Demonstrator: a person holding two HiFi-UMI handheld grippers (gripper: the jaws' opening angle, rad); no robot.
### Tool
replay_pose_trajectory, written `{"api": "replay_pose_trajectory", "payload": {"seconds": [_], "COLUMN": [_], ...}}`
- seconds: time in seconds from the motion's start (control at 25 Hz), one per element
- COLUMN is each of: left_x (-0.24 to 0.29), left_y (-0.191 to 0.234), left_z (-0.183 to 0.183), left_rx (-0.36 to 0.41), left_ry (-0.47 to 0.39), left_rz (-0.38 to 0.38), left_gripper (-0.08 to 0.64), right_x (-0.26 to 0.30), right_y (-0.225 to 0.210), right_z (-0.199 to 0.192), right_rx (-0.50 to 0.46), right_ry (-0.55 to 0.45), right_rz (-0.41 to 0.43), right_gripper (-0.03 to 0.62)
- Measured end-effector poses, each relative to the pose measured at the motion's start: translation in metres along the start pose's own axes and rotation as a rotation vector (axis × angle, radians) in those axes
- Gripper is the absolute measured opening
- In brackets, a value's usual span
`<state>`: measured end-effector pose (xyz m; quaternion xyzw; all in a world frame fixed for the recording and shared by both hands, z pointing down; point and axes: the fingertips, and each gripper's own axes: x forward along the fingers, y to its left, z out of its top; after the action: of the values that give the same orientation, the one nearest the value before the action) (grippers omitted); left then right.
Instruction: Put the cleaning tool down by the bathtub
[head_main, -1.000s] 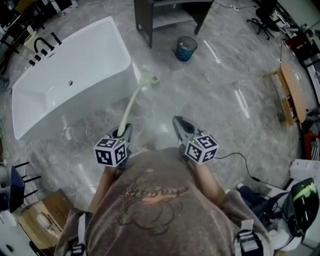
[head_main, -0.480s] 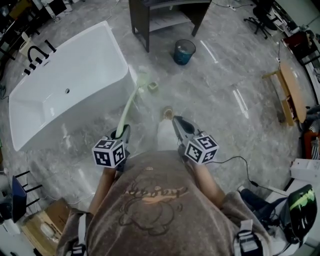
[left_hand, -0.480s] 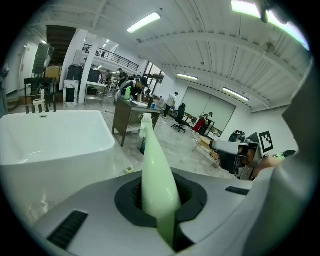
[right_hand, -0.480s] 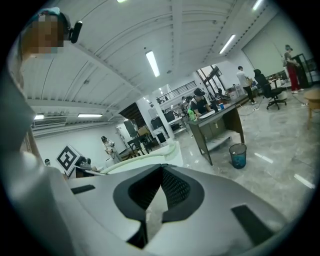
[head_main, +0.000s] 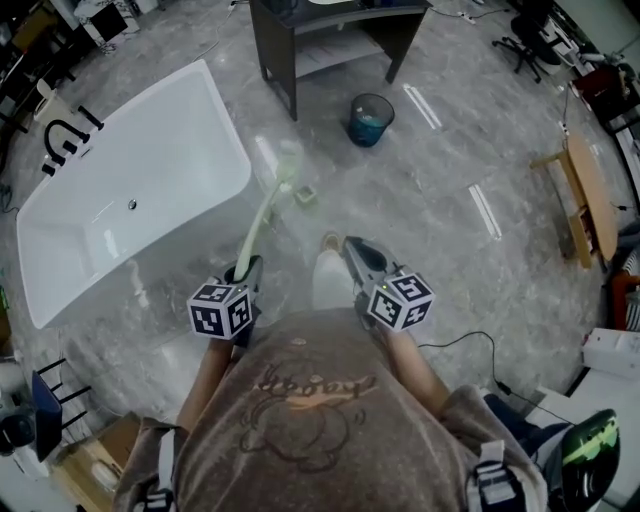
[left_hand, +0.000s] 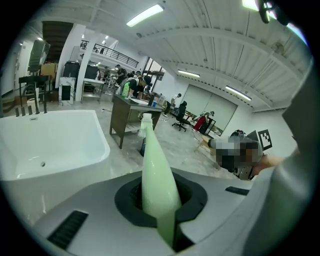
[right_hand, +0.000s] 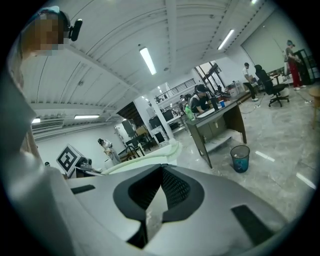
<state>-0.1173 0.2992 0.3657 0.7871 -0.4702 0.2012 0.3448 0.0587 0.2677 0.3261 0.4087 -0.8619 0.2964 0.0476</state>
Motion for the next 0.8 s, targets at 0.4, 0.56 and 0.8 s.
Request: {"api": "replay_pose_trajectory", "payload": {"seconds": [0.4, 0.56, 0.8], "left_x": [0.094, 0.130, 0.162], "left_y": [0.003, 0.009, 0.020], "left_z": [0.105, 0.146, 0.183], "left_rx": [-0.009, -0.033, -0.073], "left_ry": [-0.010, -0.043, -0.061], "left_rz": [0.009, 0.033, 0.084], "left_gripper": [0.011, 0.011, 0.011], "right_x": [0.060, 0.087, 0.124], "right_y": [-0.095, -0.131, -0.168], "right_z": [0.087, 0.117, 0.145], "right_rx": [-0.014, -0.025, -0.034], "right_ry": [0.052, 0.077, 0.122], "right_rz": [0.023, 0.055, 0.095], "right_gripper": [0.000, 0.000, 0.000]}}
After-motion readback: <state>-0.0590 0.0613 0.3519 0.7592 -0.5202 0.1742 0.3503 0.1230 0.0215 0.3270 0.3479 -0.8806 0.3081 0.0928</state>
